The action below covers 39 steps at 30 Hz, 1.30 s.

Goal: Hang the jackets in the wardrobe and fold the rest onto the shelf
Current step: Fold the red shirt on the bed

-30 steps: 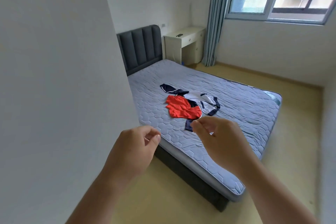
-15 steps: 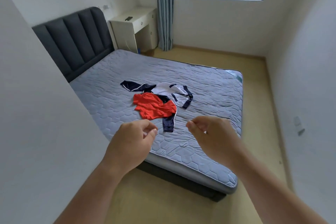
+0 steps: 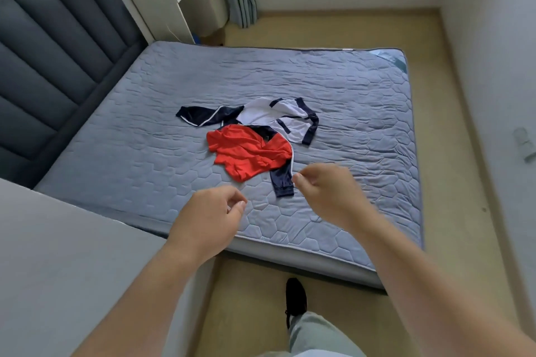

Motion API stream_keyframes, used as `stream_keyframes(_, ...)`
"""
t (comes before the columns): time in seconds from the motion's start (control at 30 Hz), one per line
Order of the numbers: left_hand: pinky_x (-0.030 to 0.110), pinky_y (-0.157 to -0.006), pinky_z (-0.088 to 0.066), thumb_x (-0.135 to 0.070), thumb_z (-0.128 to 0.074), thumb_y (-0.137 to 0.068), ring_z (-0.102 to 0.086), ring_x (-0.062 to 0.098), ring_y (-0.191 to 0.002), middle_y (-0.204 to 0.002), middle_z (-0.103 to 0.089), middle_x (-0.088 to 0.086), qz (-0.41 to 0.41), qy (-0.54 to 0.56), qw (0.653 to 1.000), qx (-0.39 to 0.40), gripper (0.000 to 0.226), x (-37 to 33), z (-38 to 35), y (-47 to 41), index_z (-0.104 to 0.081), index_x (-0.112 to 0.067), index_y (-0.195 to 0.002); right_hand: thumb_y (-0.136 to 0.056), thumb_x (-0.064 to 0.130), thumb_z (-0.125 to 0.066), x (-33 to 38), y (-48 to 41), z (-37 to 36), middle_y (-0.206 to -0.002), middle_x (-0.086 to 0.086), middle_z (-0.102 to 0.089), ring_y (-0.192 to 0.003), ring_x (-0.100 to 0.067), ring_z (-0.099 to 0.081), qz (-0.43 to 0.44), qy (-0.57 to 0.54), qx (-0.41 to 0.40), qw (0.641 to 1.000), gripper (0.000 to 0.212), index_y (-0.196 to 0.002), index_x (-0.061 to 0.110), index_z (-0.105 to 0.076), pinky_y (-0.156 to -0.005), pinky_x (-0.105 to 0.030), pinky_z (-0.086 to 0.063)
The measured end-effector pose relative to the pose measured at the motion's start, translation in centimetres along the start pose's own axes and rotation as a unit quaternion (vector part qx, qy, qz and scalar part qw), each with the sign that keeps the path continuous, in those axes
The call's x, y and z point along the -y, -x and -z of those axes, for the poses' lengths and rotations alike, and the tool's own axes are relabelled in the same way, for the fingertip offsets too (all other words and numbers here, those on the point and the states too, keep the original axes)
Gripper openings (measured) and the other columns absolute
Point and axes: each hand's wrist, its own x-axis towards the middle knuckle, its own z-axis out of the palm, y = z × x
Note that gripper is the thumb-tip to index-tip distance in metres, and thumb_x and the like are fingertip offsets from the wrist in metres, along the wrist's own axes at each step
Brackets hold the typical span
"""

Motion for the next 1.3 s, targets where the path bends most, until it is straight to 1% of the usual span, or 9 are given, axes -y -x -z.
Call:
stream_keyframes(0.4, 0.036, -0.087, -0.055, -0.029, -0.059, -0.093, -0.067, 0.018, -0.098, -0.101, -0.074, -0.007, 0.067, -0.037, 0.985, 0.153, 0.017, 12.0, -4.3, -16.7, -0.073, -0.025, -0.101, -0.101, 0.025, -0.046, 0.3, -16.0, -10.0, -0.082, -0.003, -0.068, -0.083, -0.027, -0.060, -0.096, 0.024, 0.071, 0.993, 0.030, -0.091, 0.010, -0.069, -0.071, -0.037, -0.049)
stream_keyframes(0.43, 0.037, -0.088, -0.054, -0.029, -0.058, -0.094, -0.067, 0.019, -0.101, -0.105, -0.074, -0.006, 0.067, -0.044, 0.983, 0.167, 0.018, 13.3, -5.4, -18.5, -0.073, -0.025, -0.103, -0.101, 0.023, -0.045, 0.1, -17.0, -11.2, -0.086, -0.002, -0.070, -0.088, -0.028, -0.061, -0.102, 0.022, 0.074, 0.992, 0.029, -0.094, 0.012, -0.070, -0.073, -0.036, -0.049)
stream_keyframes(0.53, 0.039, -0.094, -0.052, -0.027, -0.057, -0.094, -0.063, 0.023, -0.112, -0.119, -0.071, 0.000, 0.063, -0.062, 0.974, 0.210, 0.024, 17.2, -9.4, -23.8, -0.071, -0.021, -0.113, -0.103, 0.020, -0.040, -1.1, -19.8, -15.1, -0.131, -0.005, -0.066, -0.124, -0.027, -0.056, -0.123, 0.030, 0.078, 0.989, 0.037, -0.132, 0.015, -0.064, -0.099, -0.035, -0.045)
stream_keyframes(0.6, 0.039, -0.098, -0.050, -0.025, -0.056, -0.094, -0.060, 0.026, -0.119, -0.129, -0.066, 0.005, 0.063, -0.077, 0.966, 0.238, 0.030, 19.8, -12.4, -27.0, -0.069, -0.017, -0.121, -0.103, 0.017, -0.039, -2.2, -21.5, -18.1, -0.143, -0.005, -0.058, -0.132, -0.026, -0.050, -0.148, 0.028, 0.087, 0.985, 0.042, -0.142, 0.015, -0.055, -0.104, -0.035, -0.041)
stream_keyframes(0.73, 0.038, -0.100, -0.046, -0.022, -0.054, -0.093, -0.055, 0.029, -0.126, -0.139, -0.057, 0.011, 0.054, -0.101, 0.951, 0.286, 0.039, 24.7, -18.9, -33.1, -0.064, -0.015, -0.130, -0.097, 0.005, -0.037, -4.9, -24.2, -24.6, -0.115, -0.002, -0.060, -0.112, -0.030, -0.056, -0.185, 0.016, 0.111, 0.976, 0.031, -0.120, 0.013, -0.057, -0.088, -0.041, -0.047)
stream_keyframes(0.87, 0.037, -0.105, -0.042, -0.016, -0.054, -0.091, -0.052, 0.032, -0.131, -0.144, -0.054, 0.014, 0.062, -0.106, 0.941, 0.317, 0.048, 28.9, -25.0, -38.1, -0.057, -0.011, -0.138, -0.100, 0.006, -0.038, -7.6, -26.5, -30.2, -0.149, -0.007, -0.045, -0.139, -0.028, -0.040, -0.205, 0.013, 0.153, 0.966, 0.044, -0.144, 0.007, -0.044, -0.109, -0.044, -0.038)
stream_keyframes(1.1, 0.032, -0.107, -0.039, -0.017, -0.062, -0.087, -0.048, 0.028, -0.135, -0.150, -0.049, 0.010, 0.069, -0.073, 0.929, 0.357, 0.059, 34.2, -33.6, -43.3, -0.048, -0.011, -0.145, -0.100, 0.007, -0.039, -11.8, -29.0, -36.5, -0.140, -0.009, -0.048, -0.128, -0.033, -0.047, -0.260, 0.005, 0.180, 0.949, 0.034, -0.133, 0.005, -0.049, -0.104, -0.048, -0.041)
stream_keyframes(1.23, 0.031, -0.114, -0.031, -0.021, -0.062, -0.088, -0.036, 0.029, -0.145, -0.167, -0.009, 0.012, 0.078, -0.104, 0.916, 0.380, 0.069, 36.7, -37.3, -44.6, -0.038, -0.020, -0.152, -0.100, 0.008, -0.039, -13.9, -30.3, -38.7, -0.141, -0.011, -0.048, -0.128, -0.036, -0.048, -0.275, 0.009, 0.189, 0.943, 0.034, -0.132, 0.004, -0.048, -0.103, -0.050, -0.042)
stream_keyframes(1.3, 0.033, -0.110, -0.036, -0.021, -0.060, -0.086, -0.044, 0.032, -0.137, -0.165, -0.009, 0.013, 0.078, -0.119, 0.915, 0.376, 0.061, 37.5, -38.7, -45.2, -0.045, -0.021, -0.146, -0.101, 0.011, -0.039, -14.9, -30.7, -39.7, -0.141, -0.013, -0.048, -0.127, -0.036, -0.048, -0.276, 0.009, 0.194, 0.941, 0.033, -0.132, 0.003, -0.049, -0.103, -0.051, -0.042)
